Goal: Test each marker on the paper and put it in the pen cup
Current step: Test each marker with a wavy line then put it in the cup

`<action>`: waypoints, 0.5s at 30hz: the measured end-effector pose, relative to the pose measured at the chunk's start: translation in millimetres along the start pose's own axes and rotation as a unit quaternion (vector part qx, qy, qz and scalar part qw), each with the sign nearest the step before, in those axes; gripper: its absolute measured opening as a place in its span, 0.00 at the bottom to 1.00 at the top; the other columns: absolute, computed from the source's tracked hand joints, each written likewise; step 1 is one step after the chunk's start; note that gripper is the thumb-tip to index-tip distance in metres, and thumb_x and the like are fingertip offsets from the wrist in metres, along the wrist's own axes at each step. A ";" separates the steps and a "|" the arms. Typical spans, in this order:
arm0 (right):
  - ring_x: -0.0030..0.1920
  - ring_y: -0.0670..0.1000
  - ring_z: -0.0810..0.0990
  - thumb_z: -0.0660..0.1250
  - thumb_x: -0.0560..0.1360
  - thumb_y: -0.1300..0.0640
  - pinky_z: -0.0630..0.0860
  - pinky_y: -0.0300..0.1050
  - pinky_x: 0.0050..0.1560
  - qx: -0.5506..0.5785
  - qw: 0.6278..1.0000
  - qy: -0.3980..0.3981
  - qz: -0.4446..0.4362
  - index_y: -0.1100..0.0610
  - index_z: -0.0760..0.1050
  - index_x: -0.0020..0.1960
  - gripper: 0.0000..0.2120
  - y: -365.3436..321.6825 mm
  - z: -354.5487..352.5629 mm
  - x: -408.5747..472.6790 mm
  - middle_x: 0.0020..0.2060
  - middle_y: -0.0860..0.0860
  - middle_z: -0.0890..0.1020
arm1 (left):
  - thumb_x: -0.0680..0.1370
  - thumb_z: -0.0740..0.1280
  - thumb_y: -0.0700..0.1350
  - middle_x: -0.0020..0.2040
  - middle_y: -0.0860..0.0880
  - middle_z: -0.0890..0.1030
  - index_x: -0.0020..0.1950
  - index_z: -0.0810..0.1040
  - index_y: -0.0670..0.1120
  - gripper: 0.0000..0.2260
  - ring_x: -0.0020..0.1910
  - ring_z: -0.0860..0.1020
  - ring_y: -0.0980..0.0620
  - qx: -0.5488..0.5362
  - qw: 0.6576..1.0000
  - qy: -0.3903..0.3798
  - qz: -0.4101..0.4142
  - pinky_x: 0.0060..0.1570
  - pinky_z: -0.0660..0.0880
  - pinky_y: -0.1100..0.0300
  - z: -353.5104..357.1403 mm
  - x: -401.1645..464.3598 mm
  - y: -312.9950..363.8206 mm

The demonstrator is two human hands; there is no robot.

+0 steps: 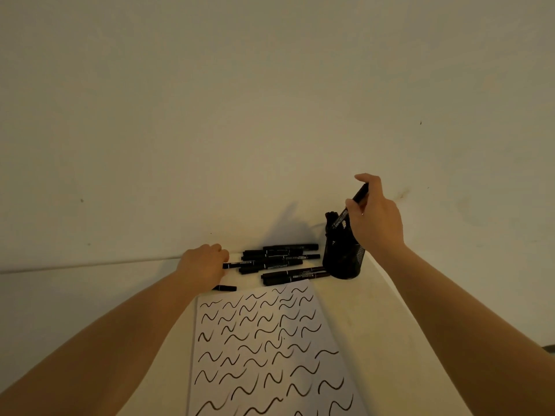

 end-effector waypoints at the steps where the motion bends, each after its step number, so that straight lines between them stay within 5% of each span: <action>1: 0.31 0.57 0.77 0.60 0.77 0.58 0.77 0.57 0.34 -0.011 1.000 -0.006 -0.005 0.51 0.60 0.66 0.19 -0.3 3.0 0.3 0.31 0.55 0.77 | 0.79 0.57 0.51 0.57 0.49 0.73 0.62 0.70 0.49 0.14 0.53 0.73 0.50 -0.002 1.000 0.000 0.001 0.44 0.71 0.56 2.7 1.7 -0.2; 9: 0.28 0.52 0.73 0.56 0.78 0.60 0.66 0.45 0.26 0.007 0.996 0.085 0.011 0.52 0.59 0.66 0.17 11.7 -1.3 2.1 0.29 0.53 0.73 | 0.79 0.57 0.50 0.54 0.49 0.74 0.59 0.72 0.49 0.12 0.50 0.74 0.50 -0.028 0.999 0.031 0.009 0.39 0.68 0.59 14.4 12.7 -0.3; 15: 0.29 0.52 0.70 0.57 0.78 0.61 0.60 0.44 0.28 -0.070 0.997 -0.007 -0.014 0.54 0.61 0.67 0.18 12.8 26.8 -2.3 0.29 0.50 0.70 | 0.79 0.58 0.49 0.52 0.49 0.75 0.55 0.73 0.48 0.09 0.49 0.74 0.51 -0.033 0.999 0.041 0.008 0.37 0.65 0.60 13.7 17.9 0.3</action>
Point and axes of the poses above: each hand's wrist, its own x-axis towards the middle knuckle, its own z-axis out of the palm, y = z × x, the point moved 6 cm from there along x, towards the middle knuckle
